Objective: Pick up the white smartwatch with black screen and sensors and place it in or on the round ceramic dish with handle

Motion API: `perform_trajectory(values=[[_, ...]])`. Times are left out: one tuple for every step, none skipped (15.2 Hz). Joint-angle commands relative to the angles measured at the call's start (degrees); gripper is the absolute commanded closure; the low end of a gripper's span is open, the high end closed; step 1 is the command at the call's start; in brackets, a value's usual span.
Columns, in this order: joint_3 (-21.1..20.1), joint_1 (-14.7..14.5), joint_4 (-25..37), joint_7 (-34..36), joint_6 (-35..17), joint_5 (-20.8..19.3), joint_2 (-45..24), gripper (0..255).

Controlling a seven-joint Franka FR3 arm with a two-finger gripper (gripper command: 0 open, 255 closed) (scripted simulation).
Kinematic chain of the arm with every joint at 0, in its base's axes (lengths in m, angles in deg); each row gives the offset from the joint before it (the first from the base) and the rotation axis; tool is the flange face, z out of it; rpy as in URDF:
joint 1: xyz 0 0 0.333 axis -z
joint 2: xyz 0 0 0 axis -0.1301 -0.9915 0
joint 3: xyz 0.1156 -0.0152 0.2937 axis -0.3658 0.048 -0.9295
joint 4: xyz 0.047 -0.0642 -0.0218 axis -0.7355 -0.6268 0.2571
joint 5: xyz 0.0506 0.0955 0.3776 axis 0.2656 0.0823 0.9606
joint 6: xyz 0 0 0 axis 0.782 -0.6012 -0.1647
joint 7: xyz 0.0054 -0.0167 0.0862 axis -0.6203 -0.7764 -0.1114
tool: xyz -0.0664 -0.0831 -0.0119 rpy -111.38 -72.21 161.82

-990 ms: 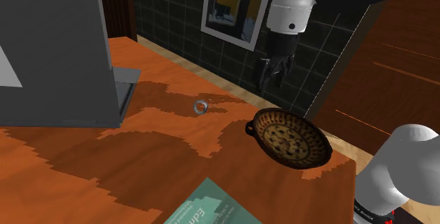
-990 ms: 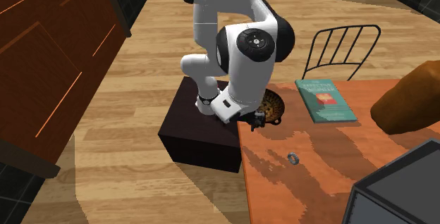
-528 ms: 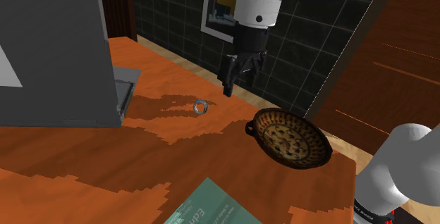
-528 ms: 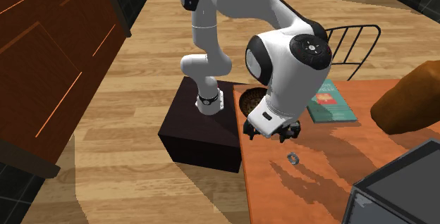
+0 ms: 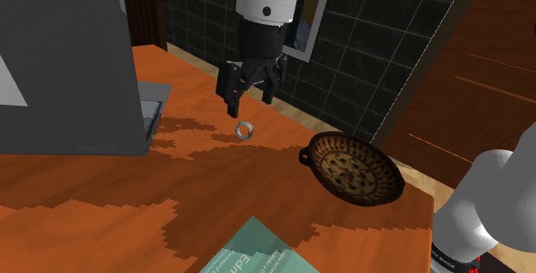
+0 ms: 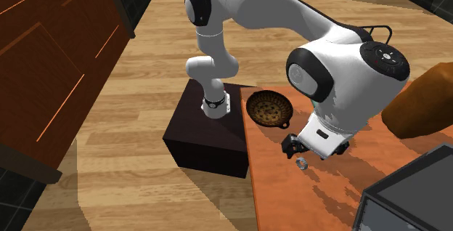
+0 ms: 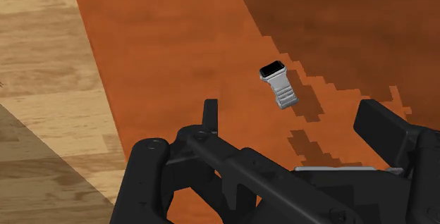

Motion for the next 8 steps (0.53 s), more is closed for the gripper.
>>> perform_trajectory(values=[[-0.4,-0.3,0.0,0.6,-1.1,-0.5,-1.0,0],[-0.3,-0.3,-0.8,0.6,-1.9,-0.5,-1.0,0],[-0.4,-0.4,-1.5,0.6,-2.6,-0.5,-1.0,0],[-0.4,-0.4,-2.3,0.6,-3.4,-0.5,-1.0,0],[-0.4,-0.4,-3.0,0.7,-4.1,-0.6,-1.1,0],[-0.4,-0.4,-3.7,0.7,-4.9,-0.6,-1.1,0],[-0.4,-0.4,-4.2,0.7,-5.4,-0.6,-1.1,0],[-0.4,-0.4,-4.1,0.7,-5.3,-0.6,-1.1,0]])
